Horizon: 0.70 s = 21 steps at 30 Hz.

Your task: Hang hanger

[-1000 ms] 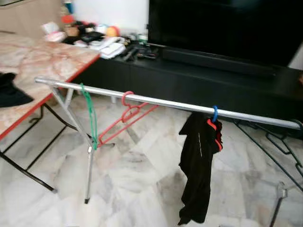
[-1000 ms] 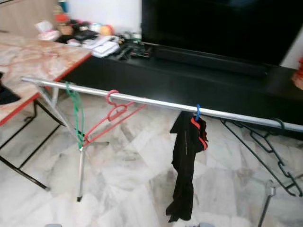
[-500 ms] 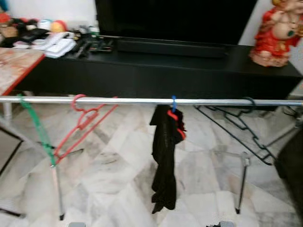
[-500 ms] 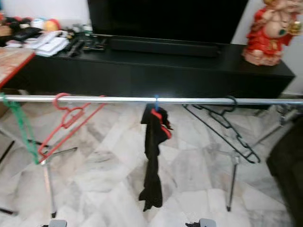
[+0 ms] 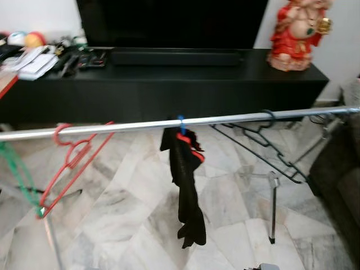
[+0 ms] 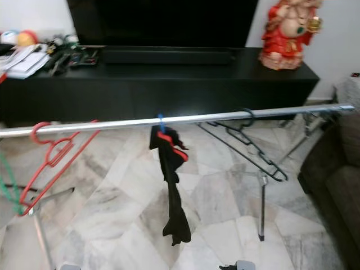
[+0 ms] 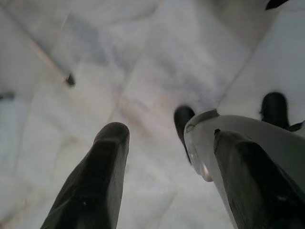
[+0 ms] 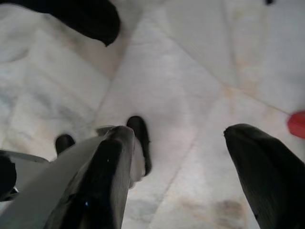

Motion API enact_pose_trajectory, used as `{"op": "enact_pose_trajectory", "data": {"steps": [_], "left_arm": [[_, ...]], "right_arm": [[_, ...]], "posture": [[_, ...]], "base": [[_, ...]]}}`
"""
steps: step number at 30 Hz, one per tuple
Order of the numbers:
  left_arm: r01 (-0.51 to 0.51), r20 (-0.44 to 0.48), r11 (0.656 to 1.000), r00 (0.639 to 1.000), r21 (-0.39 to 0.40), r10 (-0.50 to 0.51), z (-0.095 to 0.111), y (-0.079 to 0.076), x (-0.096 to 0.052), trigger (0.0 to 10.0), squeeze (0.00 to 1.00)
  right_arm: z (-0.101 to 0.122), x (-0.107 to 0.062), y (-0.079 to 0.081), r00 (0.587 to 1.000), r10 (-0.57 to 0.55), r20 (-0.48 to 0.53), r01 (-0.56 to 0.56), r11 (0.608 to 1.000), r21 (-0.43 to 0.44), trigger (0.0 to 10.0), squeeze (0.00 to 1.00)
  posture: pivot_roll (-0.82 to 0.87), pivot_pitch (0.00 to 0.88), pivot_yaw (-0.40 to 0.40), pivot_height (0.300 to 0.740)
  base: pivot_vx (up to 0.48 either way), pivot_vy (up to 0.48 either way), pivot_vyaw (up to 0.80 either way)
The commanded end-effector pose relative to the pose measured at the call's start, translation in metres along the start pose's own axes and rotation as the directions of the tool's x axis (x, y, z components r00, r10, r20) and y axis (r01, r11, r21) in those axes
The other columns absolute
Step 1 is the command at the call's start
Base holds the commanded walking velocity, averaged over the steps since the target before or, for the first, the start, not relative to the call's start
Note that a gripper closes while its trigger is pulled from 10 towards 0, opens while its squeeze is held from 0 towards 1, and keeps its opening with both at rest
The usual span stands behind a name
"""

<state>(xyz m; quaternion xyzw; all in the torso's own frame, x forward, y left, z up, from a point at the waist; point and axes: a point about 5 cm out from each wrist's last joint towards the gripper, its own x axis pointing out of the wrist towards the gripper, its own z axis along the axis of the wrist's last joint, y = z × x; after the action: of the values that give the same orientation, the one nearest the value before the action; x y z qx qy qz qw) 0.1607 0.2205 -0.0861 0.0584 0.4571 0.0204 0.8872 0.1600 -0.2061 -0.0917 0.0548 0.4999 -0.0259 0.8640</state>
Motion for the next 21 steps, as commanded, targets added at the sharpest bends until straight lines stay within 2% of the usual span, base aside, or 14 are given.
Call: {"op": "enact_pose_trajectory", "data": {"steps": [1, 21], "left_arm": [[0.007, -0.04, 1.0, 0.999, 0.008, -0.007, -0.0099, 0.0004, -0.002, 10.0, 0.0], [0.01, -0.032, 1.0, 0.999, 0.01, -0.01, -0.0053, -0.0013, -0.0006, 10.0, 0.0]], "right_arm": [[-0.008, -0.0009, -0.0004, 1.0, -0.003, -0.027, 0.003, 1.0, 0.002, 10.0, 0.0], [-0.0051, -0.0005, -0.0004, 1.0, 0.0, -0.023, 0.0, 1.0, 0.006, 10.0, 0.0]], "posture": [[-0.03, 0.071, -0.007, 0.74], [-0.02, 0.116, -0.008, 0.74]], "base": [[0.0, 0.0, -0.76], [0.0, 0.0, -0.75]]}}
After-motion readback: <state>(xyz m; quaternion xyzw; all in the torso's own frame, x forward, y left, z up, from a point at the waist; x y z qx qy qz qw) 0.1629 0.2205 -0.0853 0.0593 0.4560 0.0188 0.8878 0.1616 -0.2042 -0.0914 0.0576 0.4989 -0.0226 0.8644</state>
